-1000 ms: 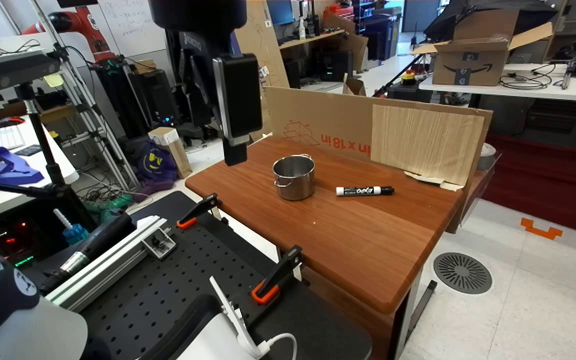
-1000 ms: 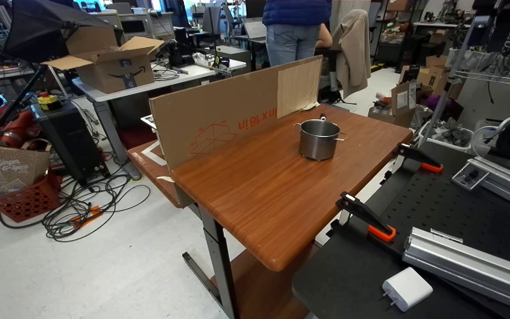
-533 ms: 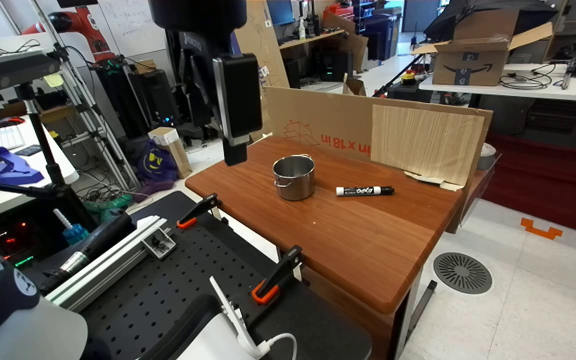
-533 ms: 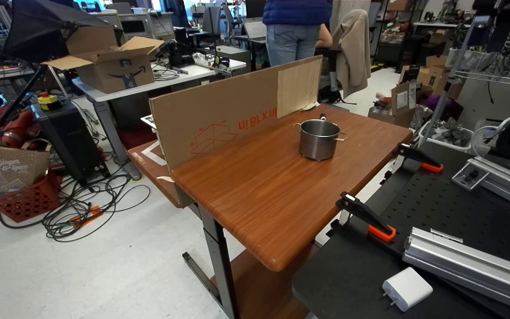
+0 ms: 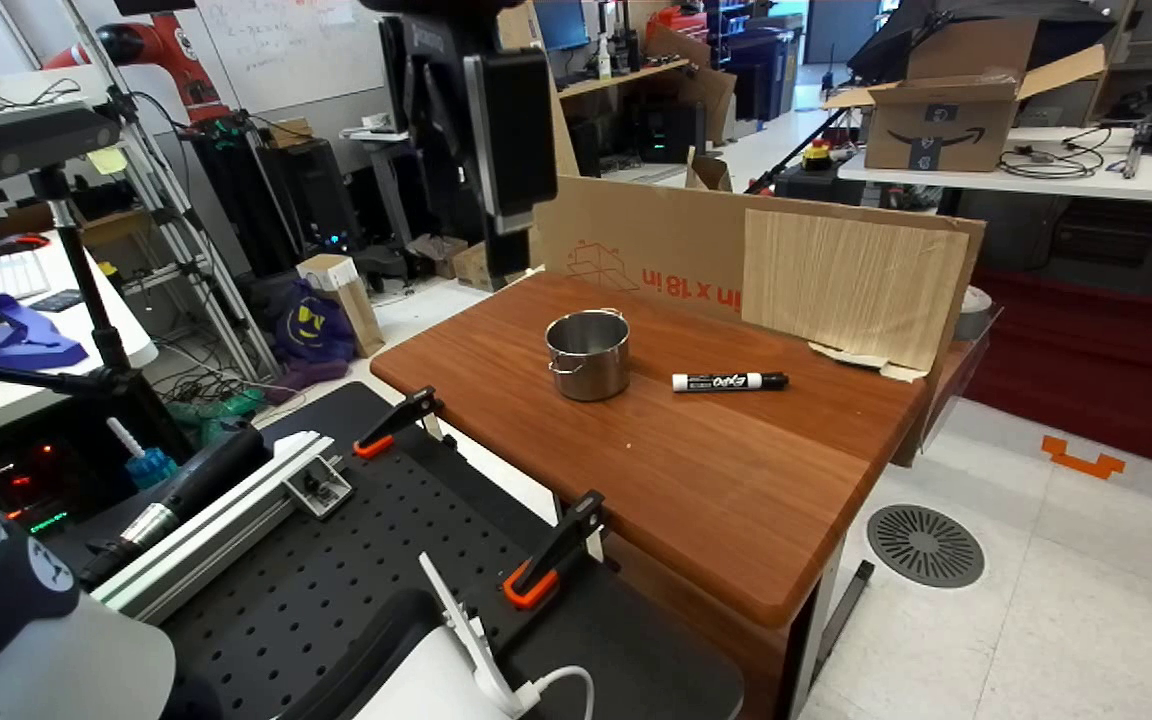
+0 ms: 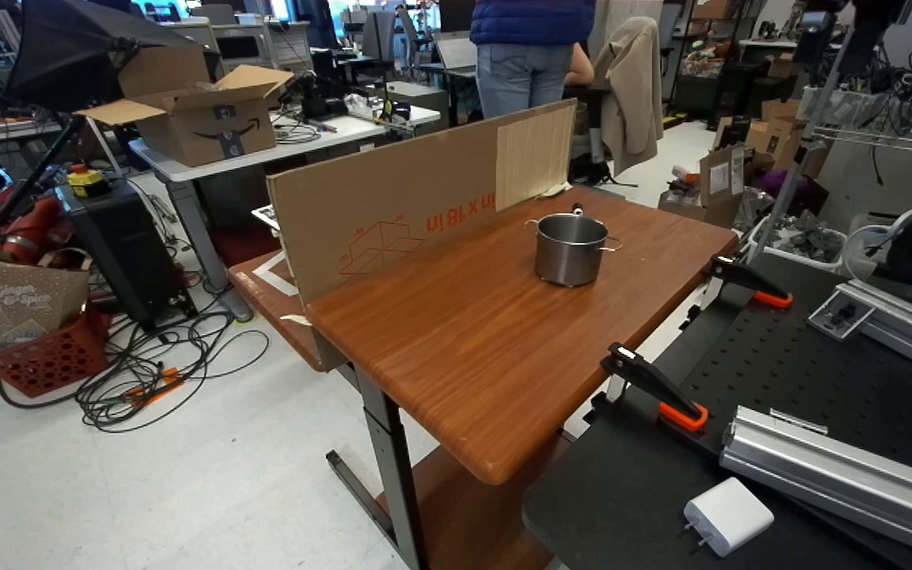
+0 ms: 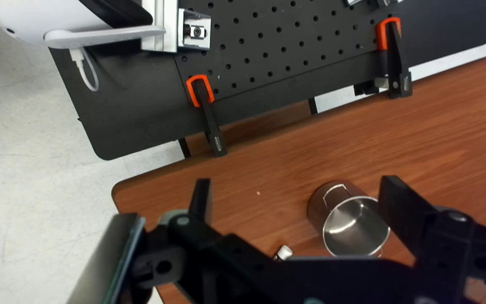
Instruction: Put the marker inside the cup
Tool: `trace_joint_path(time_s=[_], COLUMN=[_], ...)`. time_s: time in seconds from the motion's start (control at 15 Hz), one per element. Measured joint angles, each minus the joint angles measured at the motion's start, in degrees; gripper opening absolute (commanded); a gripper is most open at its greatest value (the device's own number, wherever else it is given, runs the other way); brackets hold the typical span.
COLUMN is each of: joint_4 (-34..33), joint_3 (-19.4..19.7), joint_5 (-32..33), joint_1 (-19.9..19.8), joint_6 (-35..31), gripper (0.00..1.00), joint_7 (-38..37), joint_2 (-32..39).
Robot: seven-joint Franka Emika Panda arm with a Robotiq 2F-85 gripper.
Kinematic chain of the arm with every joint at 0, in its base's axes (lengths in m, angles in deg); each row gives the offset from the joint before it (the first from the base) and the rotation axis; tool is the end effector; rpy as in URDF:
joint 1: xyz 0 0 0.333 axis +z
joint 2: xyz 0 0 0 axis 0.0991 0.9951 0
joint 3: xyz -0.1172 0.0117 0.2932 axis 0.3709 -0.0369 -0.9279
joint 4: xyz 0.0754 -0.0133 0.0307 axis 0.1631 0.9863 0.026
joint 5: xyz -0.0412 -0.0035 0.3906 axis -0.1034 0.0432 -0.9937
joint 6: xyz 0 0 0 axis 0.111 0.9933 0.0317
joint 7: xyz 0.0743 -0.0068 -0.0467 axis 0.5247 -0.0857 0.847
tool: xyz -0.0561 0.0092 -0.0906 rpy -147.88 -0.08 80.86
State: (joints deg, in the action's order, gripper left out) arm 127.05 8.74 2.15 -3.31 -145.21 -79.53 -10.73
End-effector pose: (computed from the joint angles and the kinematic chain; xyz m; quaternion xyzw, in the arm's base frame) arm 0.3272 -0.1241 0.3906 -0.9910 0.1111 0.0176 0.0722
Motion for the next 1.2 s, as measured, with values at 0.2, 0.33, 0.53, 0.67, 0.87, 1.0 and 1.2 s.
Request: trace_joint_path(time_s=[0.2, 0.33, 0.53, 0.67, 0.87, 1.0, 1.2], joint_4=[-4.27, -7.57, -12.62, -15.88, -20.87, -24.08, -28.51], joint_3=[0.26, 1.32, 3.67, 4.82, 4.81, 4.19, 2.73], joint_5=[-2.48, -5.15, -10.45, -14.31, -19.28, -21.24, -22.04], joint_1=[-0.01, -0.52, -1.57, -1.96, -2.07, -2.05, -2.04], joint_6=[-2.3, -4.3, -6.51, -8.18, -9.85, -10.37, -11.23], gripper=[1.0, 1.0, 1.0, 1.0, 1.0, 1.0, 1.0], joint_7=[-2.89, -4.46, -5.72, -6.58, -8.66, -10.53, -14.45], joint_2=[4.12, 7.64, 13.94, 18.55, 25.77, 30.15, 35.75])
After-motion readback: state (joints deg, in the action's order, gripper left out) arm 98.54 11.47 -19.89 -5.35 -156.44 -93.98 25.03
